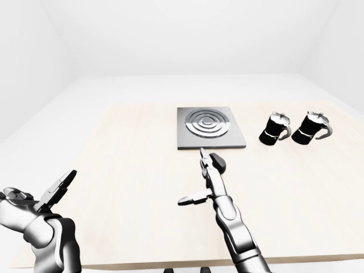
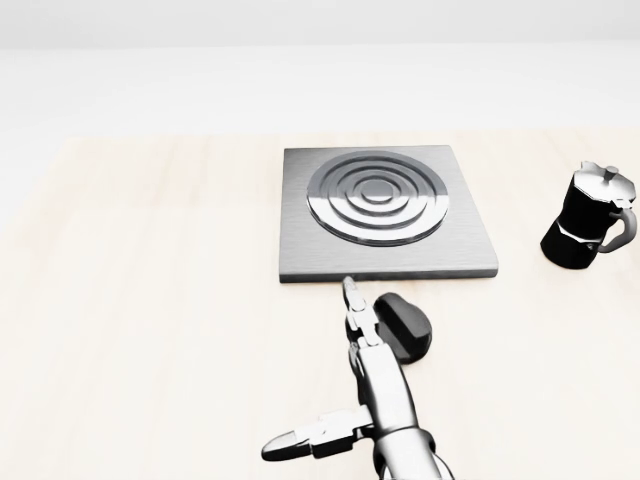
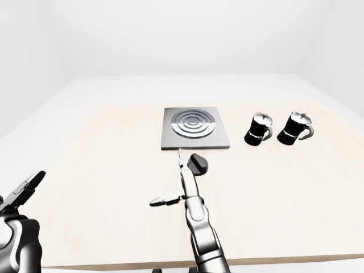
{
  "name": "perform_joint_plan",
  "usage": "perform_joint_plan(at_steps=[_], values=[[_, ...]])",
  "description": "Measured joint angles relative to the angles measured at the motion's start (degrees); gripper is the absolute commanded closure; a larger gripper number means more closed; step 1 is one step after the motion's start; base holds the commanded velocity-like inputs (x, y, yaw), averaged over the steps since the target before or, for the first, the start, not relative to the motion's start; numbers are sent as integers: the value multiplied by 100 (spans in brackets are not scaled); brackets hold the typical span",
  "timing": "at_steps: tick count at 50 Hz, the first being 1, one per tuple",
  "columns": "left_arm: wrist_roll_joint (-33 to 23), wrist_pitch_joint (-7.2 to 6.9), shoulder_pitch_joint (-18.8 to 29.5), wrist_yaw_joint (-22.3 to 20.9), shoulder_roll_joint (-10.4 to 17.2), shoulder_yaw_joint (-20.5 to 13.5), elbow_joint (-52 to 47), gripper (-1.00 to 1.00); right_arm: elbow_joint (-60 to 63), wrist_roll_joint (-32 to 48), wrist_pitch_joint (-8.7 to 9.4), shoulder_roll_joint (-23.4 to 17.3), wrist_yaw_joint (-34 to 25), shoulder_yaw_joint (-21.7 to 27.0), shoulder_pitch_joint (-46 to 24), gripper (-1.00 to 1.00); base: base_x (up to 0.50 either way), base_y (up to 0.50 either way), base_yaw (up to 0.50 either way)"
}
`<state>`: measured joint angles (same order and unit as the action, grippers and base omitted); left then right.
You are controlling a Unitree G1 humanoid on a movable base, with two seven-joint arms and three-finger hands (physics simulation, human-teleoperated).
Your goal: Turn off the stove.
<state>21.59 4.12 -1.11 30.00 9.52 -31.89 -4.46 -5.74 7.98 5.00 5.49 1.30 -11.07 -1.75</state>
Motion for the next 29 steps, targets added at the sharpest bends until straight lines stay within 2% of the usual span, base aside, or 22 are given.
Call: perform_joint_plan(at_steps=[7, 9, 14, 21, 25, 29], values=[[2, -13, 2, 0, 2, -1, -8, -100, -199, -162, -8, 137, -196, -324, -68, -100, 0, 0, 0], [4, -17, 2, -1, 2, -3, -9, -100, -385, -213, -81, 149, -234, -283, -151, -100, 0, 0, 0], [5, -24, -1, -5, -2, -4, -21, -100, -1068, -309, -391, 95, -262, 5, -531, -100, 0, 0, 0], [2, -23, 2, -6, -4, 2, -16, -100, -2434, -484, -1000, -193, -237, 587, -1385, -100, 0, 0, 0], [3, -31, 1, -5, -4, 4, -18, -100, -2671, -535, -979, -321, -323, 753, -1752, -100, 0, 0, 0], [4, -26, -2, -10, -6, 7, -15, -100, -2481, -492, -850, -371, -469, 800, -1984, -100, 0, 0, 0]])
